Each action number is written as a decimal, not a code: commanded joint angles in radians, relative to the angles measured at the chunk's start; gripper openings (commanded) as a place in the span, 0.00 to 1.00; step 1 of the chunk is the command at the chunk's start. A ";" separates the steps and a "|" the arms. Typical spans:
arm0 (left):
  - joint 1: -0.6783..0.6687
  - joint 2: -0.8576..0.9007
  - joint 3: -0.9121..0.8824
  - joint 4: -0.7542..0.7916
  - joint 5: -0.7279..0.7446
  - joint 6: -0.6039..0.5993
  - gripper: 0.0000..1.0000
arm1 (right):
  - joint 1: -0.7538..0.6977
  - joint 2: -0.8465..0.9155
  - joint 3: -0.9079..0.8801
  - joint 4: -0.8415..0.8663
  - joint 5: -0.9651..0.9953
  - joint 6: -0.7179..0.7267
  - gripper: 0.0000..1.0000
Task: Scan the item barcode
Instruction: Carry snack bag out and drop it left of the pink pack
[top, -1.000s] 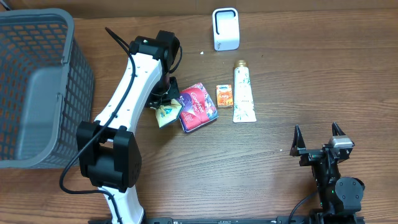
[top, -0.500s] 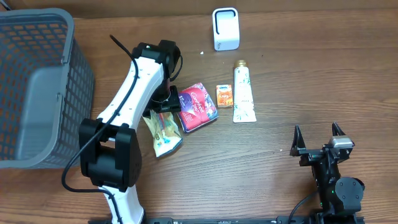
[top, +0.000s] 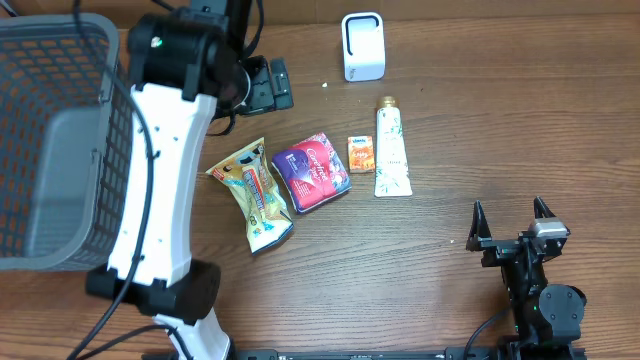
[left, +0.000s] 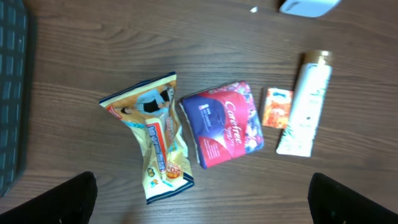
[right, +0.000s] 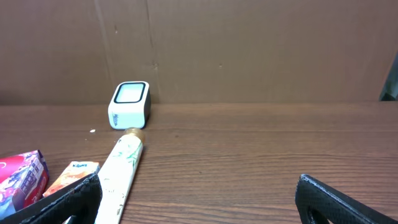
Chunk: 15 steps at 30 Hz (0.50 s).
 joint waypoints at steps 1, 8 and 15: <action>0.004 -0.105 0.019 -0.005 0.034 0.055 1.00 | -0.003 -0.008 -0.010 0.006 0.009 -0.007 1.00; -0.031 -0.275 -0.084 -0.005 0.111 0.091 1.00 | -0.003 -0.008 -0.010 0.006 0.009 -0.007 1.00; -0.102 -0.295 -0.398 0.072 0.110 0.084 1.00 | -0.003 -0.008 -0.010 0.006 0.009 -0.007 1.00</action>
